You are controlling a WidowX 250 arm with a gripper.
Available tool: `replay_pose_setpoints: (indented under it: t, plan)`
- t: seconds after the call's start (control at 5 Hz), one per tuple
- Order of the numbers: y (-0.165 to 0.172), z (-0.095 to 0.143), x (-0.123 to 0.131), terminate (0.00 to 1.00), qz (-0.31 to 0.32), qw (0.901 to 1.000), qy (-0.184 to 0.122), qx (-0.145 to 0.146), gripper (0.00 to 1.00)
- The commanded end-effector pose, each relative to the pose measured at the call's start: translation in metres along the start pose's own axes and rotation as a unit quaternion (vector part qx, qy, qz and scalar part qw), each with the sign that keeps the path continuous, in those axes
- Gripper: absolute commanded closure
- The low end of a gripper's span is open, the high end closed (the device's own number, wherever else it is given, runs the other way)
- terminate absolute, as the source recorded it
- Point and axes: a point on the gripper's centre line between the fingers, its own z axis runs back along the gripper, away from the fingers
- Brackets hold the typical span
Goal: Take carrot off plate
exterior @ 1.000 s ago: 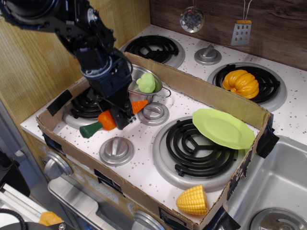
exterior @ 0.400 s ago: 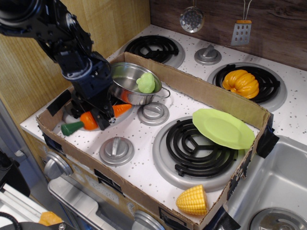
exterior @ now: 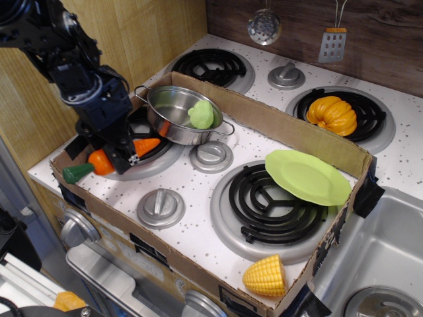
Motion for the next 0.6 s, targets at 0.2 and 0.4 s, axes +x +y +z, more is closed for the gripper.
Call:
replay_pose_setpoints:
  t: [0.2,0.4]
  plan:
    - [0.019,0.012,0.007,0.0,0.054,0.9973,-0.03,0.039,0.0]
    - [0.019,0.024,0.013,1.0,0.05,0.9969,-0.027,0.055,0.0]
